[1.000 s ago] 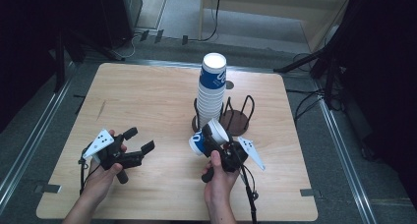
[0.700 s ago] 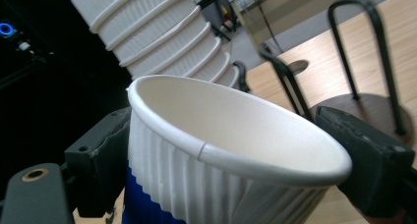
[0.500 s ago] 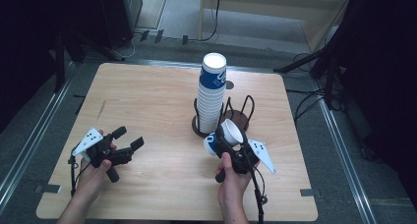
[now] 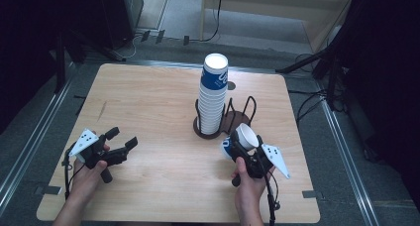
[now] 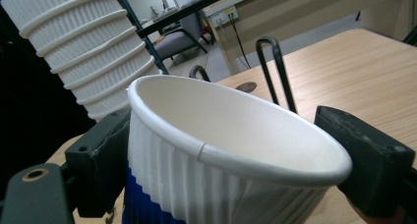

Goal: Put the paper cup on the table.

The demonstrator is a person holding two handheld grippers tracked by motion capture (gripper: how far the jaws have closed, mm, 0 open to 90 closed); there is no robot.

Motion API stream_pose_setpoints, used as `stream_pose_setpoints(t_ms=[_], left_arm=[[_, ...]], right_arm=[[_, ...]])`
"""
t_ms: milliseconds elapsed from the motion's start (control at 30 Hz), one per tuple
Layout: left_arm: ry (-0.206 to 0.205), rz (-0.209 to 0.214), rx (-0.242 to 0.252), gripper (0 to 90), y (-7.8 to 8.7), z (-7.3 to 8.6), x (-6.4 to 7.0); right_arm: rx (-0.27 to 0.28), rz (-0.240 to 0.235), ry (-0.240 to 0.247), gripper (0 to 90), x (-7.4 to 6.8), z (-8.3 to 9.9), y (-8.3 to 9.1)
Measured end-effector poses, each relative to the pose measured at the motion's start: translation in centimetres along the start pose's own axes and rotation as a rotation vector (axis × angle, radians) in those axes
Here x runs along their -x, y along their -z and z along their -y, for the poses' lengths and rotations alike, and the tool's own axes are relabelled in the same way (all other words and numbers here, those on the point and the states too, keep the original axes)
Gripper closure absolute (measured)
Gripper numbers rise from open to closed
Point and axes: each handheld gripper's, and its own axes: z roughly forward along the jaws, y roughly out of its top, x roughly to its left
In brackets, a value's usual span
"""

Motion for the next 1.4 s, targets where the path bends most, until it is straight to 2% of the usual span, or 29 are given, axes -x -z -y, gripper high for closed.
stream_pose_setpoints(t_ms=[100,267,500,633,800,833,900,1033,1267,1400], left_arm=[[0.003,-0.026,-0.004,15.9,0.2,0.1,-0.4],[0.024,-0.038,-0.009,14.9,0.3,0.1,-1.1],[0.012,-0.072,-0.031,13.8,0.4,0.3,-1.4],[0.008,-0.1,-0.041,13.9,0.5,0.5,-1.8],[-0.001,-0.138,-0.037,13.8,0.6,1.0,-2.2],[-0.018,-0.165,-0.039,13.8,0.7,1.1,-2.3],[-0.019,-0.188,-0.04,13.8,0.7,1.2,-2.5],[0.003,-0.191,-0.047,13.4,0.7,1.5,-3.0],[0.019,-0.204,-0.063,13.5,1.0,1.7,-3.9],[0.002,-0.229,-0.101,13.4,1.2,1.7,-4.2]], right_arm=[[0.005,0.003,0.026,11.9,0.6,-0.1,0.1],[0.005,0.015,0.06,11.9,1.2,-0.2,0.3],[0.01,0.039,0.078,11.9,2.3,-0.5,0.1],[0.019,0.056,0.107,11.9,3.1,-0.7,-0.2],[0.028,0.081,0.162,12.0,4.1,-0.8,-0.8],[0.03,0.086,0.178,11.9,4.3,-0.8,-0.9],[0.041,0.093,0.215,12.0,4.6,-0.8,-1.2],[0.051,0.097,0.282,11.9,5.2,-0.9,-1.8],[0.061,0.134,0.325,12.0,6.3,-1.0,-2.9],[0.059,0.151,0.349,12.0,7.0,-1.0,-3.5]])
